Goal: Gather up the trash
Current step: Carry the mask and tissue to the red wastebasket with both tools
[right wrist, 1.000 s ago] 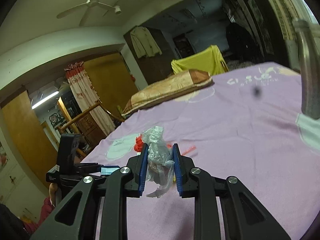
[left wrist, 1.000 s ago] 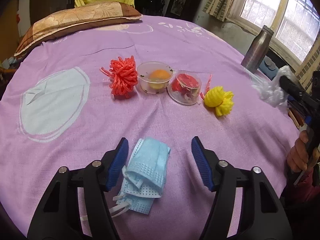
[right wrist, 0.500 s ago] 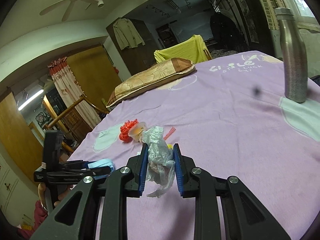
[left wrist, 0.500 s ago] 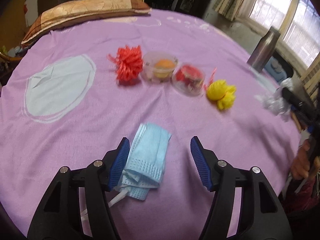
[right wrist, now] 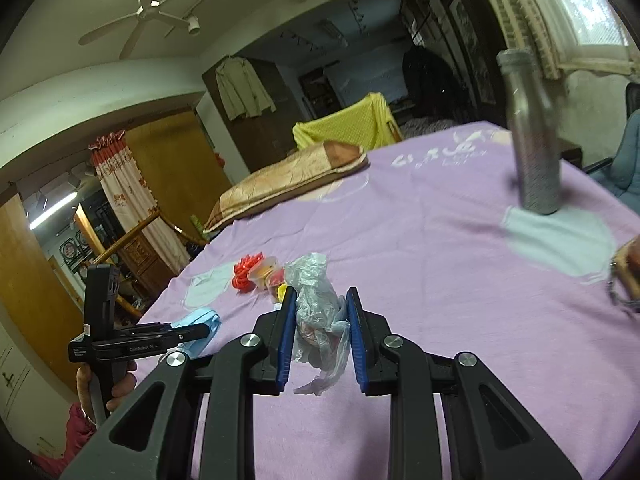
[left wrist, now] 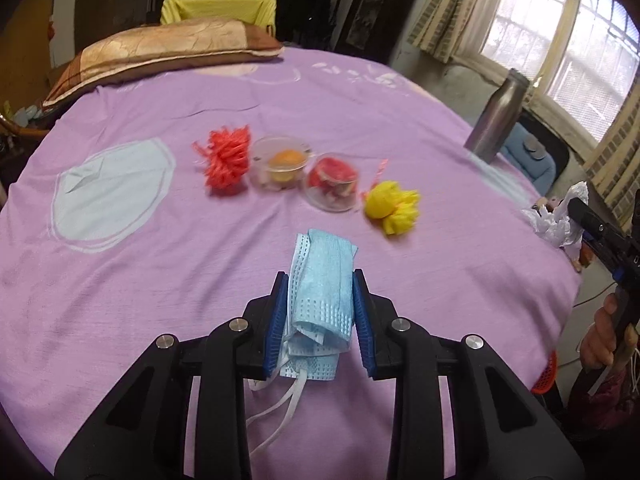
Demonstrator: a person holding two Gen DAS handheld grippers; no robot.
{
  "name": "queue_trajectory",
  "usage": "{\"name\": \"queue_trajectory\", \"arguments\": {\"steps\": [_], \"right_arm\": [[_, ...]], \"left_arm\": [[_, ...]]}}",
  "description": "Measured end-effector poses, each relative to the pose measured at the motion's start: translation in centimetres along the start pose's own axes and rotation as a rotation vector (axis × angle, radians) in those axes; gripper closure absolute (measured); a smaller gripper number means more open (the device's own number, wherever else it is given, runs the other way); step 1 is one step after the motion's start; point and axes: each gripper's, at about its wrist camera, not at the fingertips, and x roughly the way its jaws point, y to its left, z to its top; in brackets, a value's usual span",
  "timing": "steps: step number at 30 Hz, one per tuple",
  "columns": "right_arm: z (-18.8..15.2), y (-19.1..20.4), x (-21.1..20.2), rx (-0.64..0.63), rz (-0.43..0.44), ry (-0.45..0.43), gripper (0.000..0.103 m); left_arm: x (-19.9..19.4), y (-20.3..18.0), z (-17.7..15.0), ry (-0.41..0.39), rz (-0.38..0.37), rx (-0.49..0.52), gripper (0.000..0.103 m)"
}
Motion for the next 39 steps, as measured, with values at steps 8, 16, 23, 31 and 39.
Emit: {"name": "queue_trajectory", "arguments": {"steps": [8, 16, 23, 31, 39], "right_arm": [[-0.7, -0.9, -6.4, -0.007, -0.06, -0.077, 0.077], [-2.7, -3.6, -13.8, 0.026, -0.151, -0.159, 0.077], [-5.1, -6.4, -20.0, 0.07, -0.232, -0.232, 0.076], [-8.3, -11.3, -25.2, 0.153, -0.32, -0.276, 0.076], [-12.9, -17.8, -29.4, 0.282, -0.442, -0.279, 0.076]], "left_arm": [[-2.0, -6.8, 0.5, -0.066, -0.13, 0.071, 0.071], [-2.6, -14.6, -0.1, -0.079, -0.239, 0.179, 0.071], [-1.9, -22.2, -1.3, -0.046, -0.338, 0.278, 0.071], [0.8, -31.0, -3.2, 0.043, -0.438, 0.392, 0.071], [5.0, -39.6, -6.0, 0.178, -0.526, 0.522, 0.071]]}}
